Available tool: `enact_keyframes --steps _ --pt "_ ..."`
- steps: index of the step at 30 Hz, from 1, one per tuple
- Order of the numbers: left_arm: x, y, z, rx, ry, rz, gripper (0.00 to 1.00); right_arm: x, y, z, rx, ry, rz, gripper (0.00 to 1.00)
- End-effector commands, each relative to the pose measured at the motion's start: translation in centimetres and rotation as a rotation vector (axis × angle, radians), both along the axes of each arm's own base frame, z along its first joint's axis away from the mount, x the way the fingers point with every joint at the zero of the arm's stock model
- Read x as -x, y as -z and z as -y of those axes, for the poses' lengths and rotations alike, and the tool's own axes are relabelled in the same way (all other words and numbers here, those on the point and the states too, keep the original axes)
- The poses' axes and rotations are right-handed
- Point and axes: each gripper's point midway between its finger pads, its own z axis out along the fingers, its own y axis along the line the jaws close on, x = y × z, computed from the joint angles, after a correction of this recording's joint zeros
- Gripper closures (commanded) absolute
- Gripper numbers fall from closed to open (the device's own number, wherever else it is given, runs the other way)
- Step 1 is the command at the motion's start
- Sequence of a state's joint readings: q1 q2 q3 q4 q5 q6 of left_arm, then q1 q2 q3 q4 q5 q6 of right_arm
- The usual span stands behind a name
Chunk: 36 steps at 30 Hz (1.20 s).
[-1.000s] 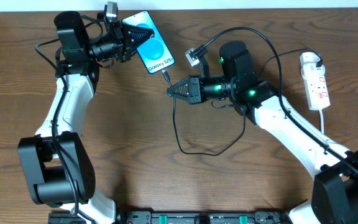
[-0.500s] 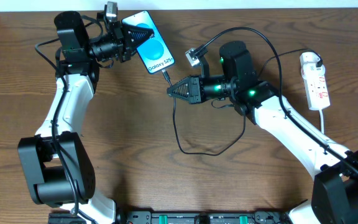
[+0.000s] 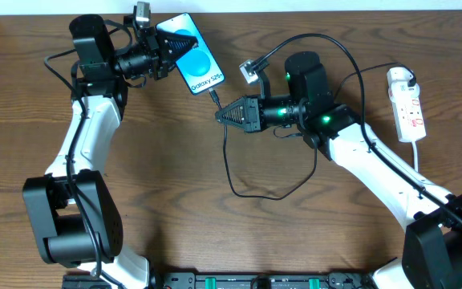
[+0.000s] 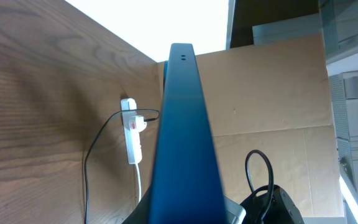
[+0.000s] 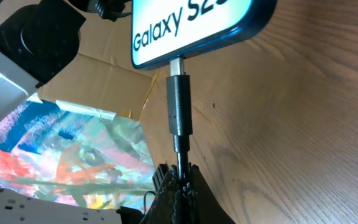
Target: Plug charger to phone and switch on socket
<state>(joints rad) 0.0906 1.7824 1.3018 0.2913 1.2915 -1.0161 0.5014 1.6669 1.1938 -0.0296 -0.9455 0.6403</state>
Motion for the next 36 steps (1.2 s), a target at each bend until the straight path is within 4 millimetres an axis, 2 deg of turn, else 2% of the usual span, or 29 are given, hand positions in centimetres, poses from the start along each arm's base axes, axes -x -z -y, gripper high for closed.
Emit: enact_keyframes --steps 1,10,21,36 --pt "0.6 -0.8 0.4 0.000 0.040 0.037 0.93 -0.3 -1.3 0.4 -0.018 0.014 0.033 0.99" --pt "0.6 -0.7 0.6 0.000 0.044 0.034 0.93 -0.3 -1.3 0.4 -0.019 0.015 0.037 0.99" --pt "1.6 -0.7 2.6 0.002 0.108 0.043 0.93 -0.8 -1.6 0.4 -0.024 0.036 0.047 0.99" --pt "2.0 -0.6 2.8 0.001 0.136 0.061 0.93 -0.8 -1.4 0.6 -0.022 0.032 0.039 0.99"
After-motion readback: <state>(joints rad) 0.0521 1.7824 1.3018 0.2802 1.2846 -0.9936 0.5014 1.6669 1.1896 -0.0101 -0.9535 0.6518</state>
